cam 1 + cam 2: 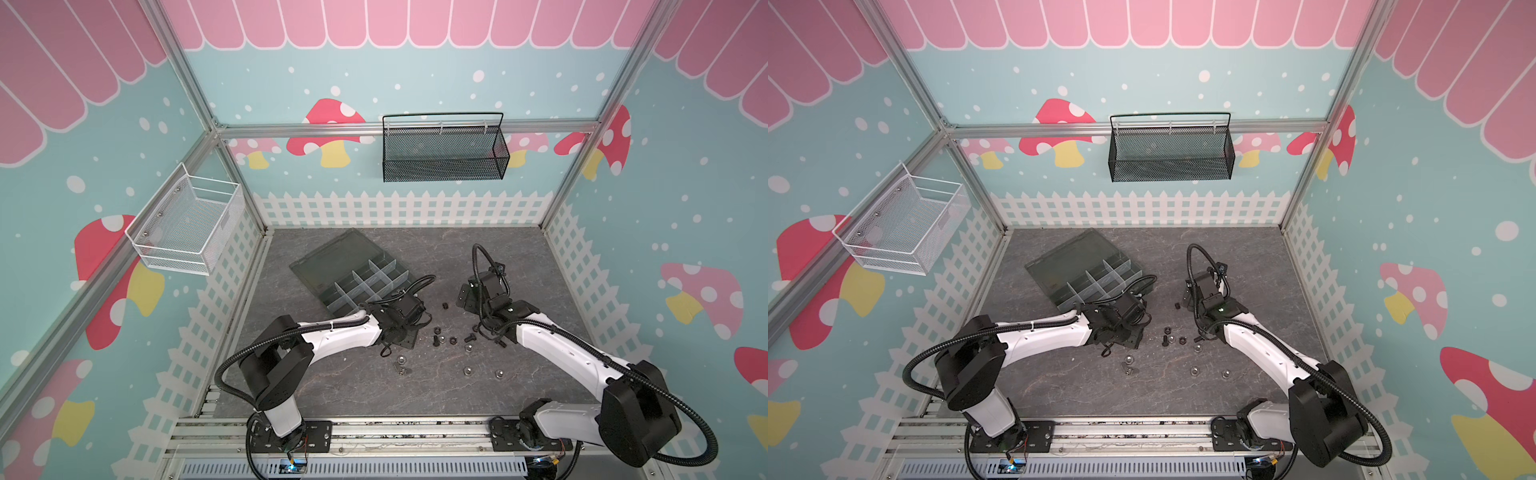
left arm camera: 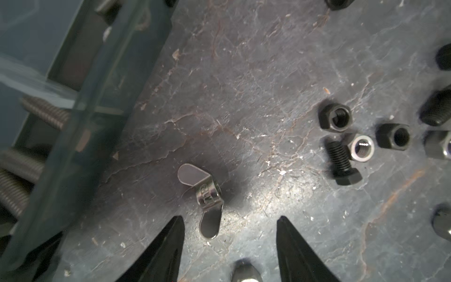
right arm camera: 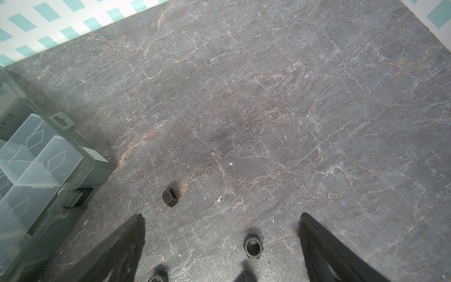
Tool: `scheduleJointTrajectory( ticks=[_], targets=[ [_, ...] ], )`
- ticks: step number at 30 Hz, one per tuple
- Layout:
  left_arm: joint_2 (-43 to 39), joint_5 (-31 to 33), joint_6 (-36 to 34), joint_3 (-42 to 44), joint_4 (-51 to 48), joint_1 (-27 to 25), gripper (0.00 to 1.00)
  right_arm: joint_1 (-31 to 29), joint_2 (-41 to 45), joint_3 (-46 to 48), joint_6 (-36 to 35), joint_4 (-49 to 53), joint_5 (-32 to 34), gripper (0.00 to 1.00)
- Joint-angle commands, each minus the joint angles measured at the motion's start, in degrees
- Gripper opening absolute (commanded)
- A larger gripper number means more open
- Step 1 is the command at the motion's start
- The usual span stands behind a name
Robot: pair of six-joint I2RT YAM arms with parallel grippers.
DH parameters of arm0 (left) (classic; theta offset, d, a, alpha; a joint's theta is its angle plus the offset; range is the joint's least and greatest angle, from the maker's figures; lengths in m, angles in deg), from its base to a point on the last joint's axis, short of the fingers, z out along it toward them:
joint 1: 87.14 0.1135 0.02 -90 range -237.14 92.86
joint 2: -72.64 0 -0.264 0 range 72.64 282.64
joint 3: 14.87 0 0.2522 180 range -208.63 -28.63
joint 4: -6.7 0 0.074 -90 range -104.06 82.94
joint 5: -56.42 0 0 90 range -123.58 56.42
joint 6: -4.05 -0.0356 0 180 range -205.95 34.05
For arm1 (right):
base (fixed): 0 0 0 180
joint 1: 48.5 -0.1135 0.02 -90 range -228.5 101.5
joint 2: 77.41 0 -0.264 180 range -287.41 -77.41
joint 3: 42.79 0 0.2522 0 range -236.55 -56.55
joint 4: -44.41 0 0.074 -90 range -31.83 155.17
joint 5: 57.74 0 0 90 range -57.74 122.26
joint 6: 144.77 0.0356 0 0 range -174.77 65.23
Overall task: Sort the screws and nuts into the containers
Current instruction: 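Lower the open left gripper over another silver wing nut beside the organizer, then close the left gripper on the silver wing nut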
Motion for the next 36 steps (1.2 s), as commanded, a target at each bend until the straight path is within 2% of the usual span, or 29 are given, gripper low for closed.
scheduleJointTrajectory(
  ticks=[1, 20, 29, 36],
  targets=[
    [1.95, -0.74, 1.76, 0.30, -1.34, -0.02, 0.59, 0.45, -0.05, 0.70, 1.28, -0.19, 0.28, 0.99],
    [8.03, 1.62, 0.51, -1.62, -1.11, 2.52, 0.49, 0.48, -1.51, 0.18, 0.68, -0.17, 0.43, 0.99],
    [9.28, 1.37, 0.01, -2.12, -0.92, 2.79, 0.38, 0.50, -1.88, 0.09, 0.71, -0.19, 0.34, 0.99],
    [9.04, 0.68, -0.43, -2.11, -0.47, 2.79, 0.23, 0.53, -2.44, 0.15, 0.90, -0.46, -0.16, 0.99]
  ],
)
